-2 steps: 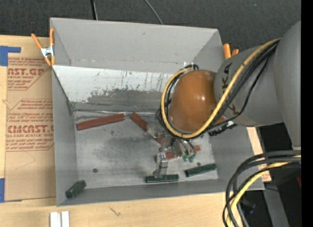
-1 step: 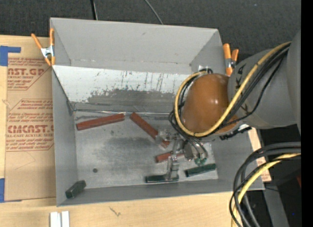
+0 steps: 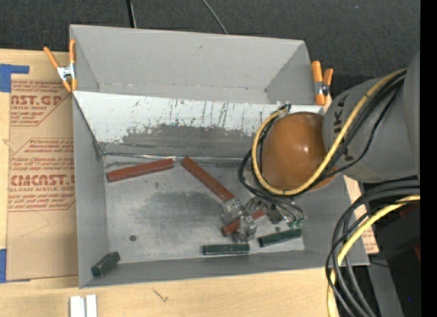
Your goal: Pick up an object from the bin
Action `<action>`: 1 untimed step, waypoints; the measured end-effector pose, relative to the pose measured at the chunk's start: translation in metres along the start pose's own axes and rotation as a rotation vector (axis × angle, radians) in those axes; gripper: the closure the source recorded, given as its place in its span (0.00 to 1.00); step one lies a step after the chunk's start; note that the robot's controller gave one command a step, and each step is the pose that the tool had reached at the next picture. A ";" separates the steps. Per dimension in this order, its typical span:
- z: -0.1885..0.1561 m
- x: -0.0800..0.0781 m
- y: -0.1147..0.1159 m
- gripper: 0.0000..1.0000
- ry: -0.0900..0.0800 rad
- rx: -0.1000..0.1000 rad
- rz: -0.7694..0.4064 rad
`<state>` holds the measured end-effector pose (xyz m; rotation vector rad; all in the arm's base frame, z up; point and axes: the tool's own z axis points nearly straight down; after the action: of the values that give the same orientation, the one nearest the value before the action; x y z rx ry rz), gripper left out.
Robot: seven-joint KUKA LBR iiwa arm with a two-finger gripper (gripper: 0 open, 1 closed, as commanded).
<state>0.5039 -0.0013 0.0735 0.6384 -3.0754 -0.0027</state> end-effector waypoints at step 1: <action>0.000 0.000 0.000 1.00 0.000 0.000 0.000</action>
Offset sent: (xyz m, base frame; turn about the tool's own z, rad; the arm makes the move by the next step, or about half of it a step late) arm -0.0195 -0.0109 0.1220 -0.0004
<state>0.5039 -0.0013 0.0736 0.6386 -3.0752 -0.0030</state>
